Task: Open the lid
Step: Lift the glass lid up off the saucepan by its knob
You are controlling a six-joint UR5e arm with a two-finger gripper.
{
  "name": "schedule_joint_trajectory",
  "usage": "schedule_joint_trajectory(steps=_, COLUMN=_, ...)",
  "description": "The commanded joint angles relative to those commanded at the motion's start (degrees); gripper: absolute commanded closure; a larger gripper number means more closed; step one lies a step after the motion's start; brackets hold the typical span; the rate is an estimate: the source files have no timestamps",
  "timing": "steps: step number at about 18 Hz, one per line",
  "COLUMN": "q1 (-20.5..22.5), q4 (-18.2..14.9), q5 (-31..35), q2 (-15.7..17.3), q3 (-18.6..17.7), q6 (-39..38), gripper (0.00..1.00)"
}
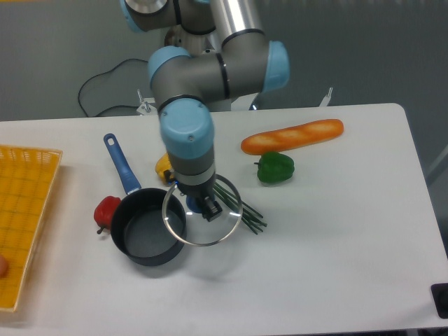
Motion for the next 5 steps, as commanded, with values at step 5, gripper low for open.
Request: schedule_joint_trajectory(steps=5, q1=0.35, q4=-0.17, q5=-0.09, q2=0.26, q3=-0.44, q6=0.0, gripper=0.48)
